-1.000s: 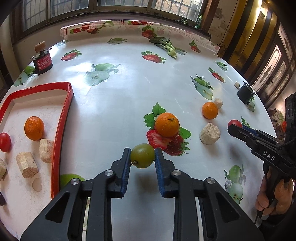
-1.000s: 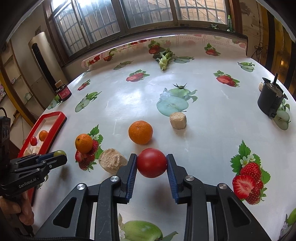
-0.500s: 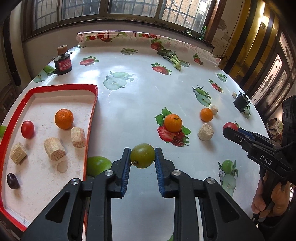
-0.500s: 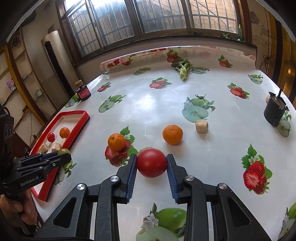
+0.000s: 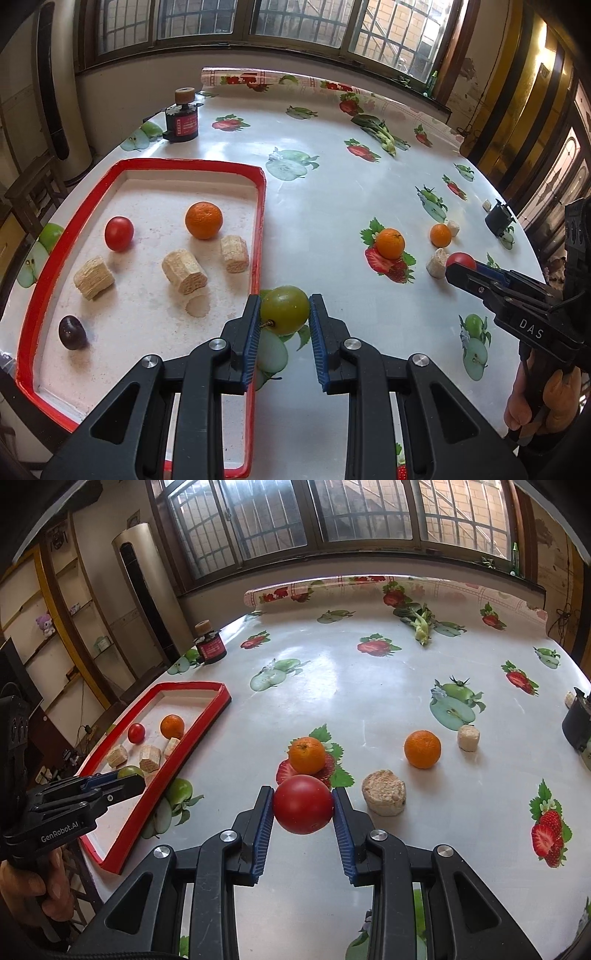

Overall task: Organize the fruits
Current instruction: 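Carry the green fruit and tomato with both tools over the tray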

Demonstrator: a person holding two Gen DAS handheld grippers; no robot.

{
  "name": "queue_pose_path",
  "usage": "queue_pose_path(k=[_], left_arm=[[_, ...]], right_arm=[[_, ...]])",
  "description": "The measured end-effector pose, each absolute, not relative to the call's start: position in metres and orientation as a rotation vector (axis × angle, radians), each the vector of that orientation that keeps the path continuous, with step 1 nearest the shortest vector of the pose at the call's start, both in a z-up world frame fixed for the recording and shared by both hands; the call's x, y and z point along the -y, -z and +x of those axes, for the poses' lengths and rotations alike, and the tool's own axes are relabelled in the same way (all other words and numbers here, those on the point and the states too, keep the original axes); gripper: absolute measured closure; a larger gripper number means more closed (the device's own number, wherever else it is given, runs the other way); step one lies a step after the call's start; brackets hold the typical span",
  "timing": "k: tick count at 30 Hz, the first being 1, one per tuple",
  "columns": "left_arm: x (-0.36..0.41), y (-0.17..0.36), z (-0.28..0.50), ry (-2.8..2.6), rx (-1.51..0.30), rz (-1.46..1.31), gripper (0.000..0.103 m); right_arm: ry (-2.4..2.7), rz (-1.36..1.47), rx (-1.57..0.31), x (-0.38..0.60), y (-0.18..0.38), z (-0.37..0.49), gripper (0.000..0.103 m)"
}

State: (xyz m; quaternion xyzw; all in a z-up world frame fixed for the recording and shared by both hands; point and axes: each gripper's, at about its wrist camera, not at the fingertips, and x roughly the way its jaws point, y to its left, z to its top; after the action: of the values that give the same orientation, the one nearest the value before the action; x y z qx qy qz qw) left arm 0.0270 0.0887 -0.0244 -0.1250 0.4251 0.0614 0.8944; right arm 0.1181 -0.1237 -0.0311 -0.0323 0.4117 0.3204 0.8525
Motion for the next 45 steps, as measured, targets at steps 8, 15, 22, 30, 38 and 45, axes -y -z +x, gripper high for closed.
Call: queue_pose_path(k=[8, 15, 22, 30, 38, 45], left_arm=[[-0.110, 0.026, 0.014, -0.170, -0.880, -0.292, 0.080], [-0.127, 0.029, 0.003, -0.204, -0.877, -0.315, 0.080], [-0.146, 0.032, -0.006, -0.233, -0.877, -0.342, 0.080], [-0.165, 0.035, -0.019, -0.269, -0.876, -0.364, 0.080], [-0.186, 0.037, -0.035, -0.309, -0.874, -0.384, 0.080], [-0.200, 0.045, -0.052, -0.339, -0.891, -0.396, 0.080]], right_arm=[[-0.722, -0.094, -0.876, 0.098, 0.032, 0.110, 0.071], [-0.769, -0.117, -0.879, 0.072, 0.032, 0.103, 0.071], [-0.816, -0.142, -0.879, 0.045, 0.030, 0.094, 0.071], [-0.879, -0.176, -0.888, 0.010, 0.031, 0.083, 0.071], [-0.934, -0.210, -0.901, -0.020, 0.037, 0.070, 0.071], [-0.982, -0.238, -0.904, -0.044, 0.038, 0.059, 0.071]])
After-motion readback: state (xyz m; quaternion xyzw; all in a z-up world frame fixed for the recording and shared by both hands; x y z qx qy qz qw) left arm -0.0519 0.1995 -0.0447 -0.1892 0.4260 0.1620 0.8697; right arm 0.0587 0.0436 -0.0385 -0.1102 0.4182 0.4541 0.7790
